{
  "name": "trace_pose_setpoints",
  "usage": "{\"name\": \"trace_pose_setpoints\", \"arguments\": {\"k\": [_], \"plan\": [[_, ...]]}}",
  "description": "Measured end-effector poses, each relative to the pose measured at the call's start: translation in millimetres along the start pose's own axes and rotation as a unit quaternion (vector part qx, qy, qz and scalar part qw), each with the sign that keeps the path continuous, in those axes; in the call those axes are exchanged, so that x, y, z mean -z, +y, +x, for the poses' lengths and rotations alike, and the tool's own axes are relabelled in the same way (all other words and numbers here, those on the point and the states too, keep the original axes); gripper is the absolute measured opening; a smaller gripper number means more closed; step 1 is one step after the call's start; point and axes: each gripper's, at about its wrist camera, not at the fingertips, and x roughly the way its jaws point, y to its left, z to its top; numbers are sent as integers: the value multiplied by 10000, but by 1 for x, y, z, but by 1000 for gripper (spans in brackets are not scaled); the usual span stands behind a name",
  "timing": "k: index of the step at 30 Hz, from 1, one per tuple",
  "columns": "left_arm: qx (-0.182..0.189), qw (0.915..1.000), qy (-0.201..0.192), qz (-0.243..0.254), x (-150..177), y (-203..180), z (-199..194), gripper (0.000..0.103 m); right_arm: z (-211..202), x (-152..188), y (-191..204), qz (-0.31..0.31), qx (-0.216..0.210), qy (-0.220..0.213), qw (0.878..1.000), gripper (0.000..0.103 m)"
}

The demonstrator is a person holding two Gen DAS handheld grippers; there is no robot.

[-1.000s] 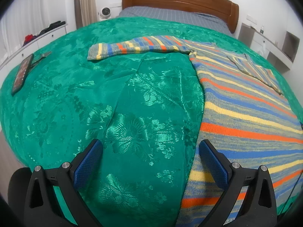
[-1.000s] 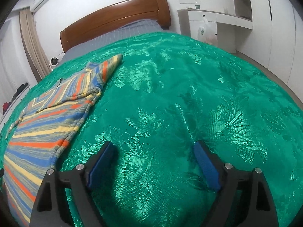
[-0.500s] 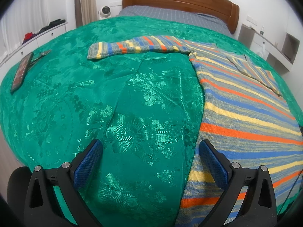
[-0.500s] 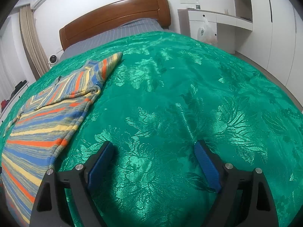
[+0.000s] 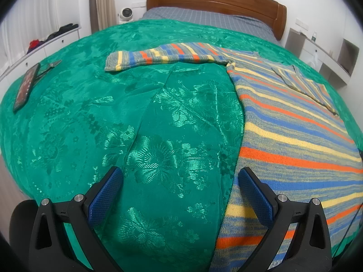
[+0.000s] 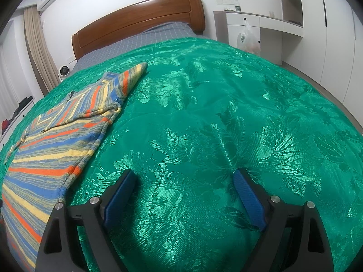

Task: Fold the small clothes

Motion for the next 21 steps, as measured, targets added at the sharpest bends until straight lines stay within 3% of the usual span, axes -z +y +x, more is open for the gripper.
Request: {"name": "trace_pose_setpoints", "arguments": {"k": [17, 21], "plan": [[23, 10000, 33, -17, 0, 0, -1, 103, 0, 0, 0, -6, 1, 10, 10000, 88], [551, 9974, 325, -320, -6, 5, -6, 102, -1, 0, 0, -8, 2, 10, 10000, 89]]}}
